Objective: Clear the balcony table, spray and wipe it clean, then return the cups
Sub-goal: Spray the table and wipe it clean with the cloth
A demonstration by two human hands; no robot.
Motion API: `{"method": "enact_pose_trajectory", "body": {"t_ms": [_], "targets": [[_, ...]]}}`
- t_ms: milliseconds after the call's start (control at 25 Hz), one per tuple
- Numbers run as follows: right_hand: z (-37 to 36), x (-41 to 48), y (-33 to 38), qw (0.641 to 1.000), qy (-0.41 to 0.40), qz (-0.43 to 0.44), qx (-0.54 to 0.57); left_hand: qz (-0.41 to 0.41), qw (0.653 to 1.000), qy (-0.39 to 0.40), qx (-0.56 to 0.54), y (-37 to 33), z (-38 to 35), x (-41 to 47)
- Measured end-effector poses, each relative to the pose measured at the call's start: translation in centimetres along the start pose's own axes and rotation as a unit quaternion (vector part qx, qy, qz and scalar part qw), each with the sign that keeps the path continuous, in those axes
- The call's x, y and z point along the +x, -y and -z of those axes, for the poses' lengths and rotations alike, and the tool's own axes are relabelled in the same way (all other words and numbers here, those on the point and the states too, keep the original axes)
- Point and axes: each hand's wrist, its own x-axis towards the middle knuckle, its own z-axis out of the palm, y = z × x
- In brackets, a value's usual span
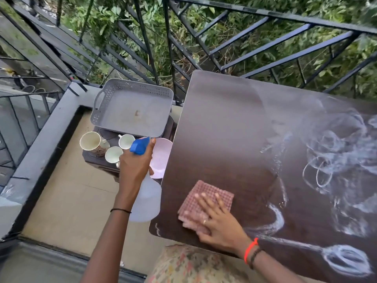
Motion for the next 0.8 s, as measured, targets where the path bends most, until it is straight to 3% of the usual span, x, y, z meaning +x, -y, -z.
{"method": "enact_pose_trajectory", "body": {"t_ms": [120,200,280,400,480,640,800], "targets": [[1.0,0.8,-4.3,0.993,-0.010,-0.115,-0.021,0.003,1.000,0.008,0.010,0.3,-0.3,-2.0],[1.0,3.3,-3.6,0.984,-0.017,-0.179,0.004,0.010,1.000,0.021,0.008,0.5,-0.4,-3.5],[0.5,5.6,-0.2,0.986,-0.012,-0.159,0.044,0.010,1.000,0.022,0.001,0.7,-0.3,-4.9],[-1.1,6.1,6.2,0.995,0.004,-0.046,0.090,-0.007,1.000,0.023,-0.002,0.8,0.1,-6.6],[-2.3,4.2,8.6,0.995,0.008,-0.019,0.097,-0.015,1.000,0.020,-0.003,1.0,0.5,-7.1],[-3.4,-2.5,6.5,0.999,-0.007,-0.022,0.034,-0.030,0.999,0.018,-0.018,1.5,1.1,-7.8],[-1.7,-8.3,0.1,0.996,-0.028,-0.084,0.005,-0.013,0.999,0.033,-0.014,1.3,0.4,-9.4]]}}
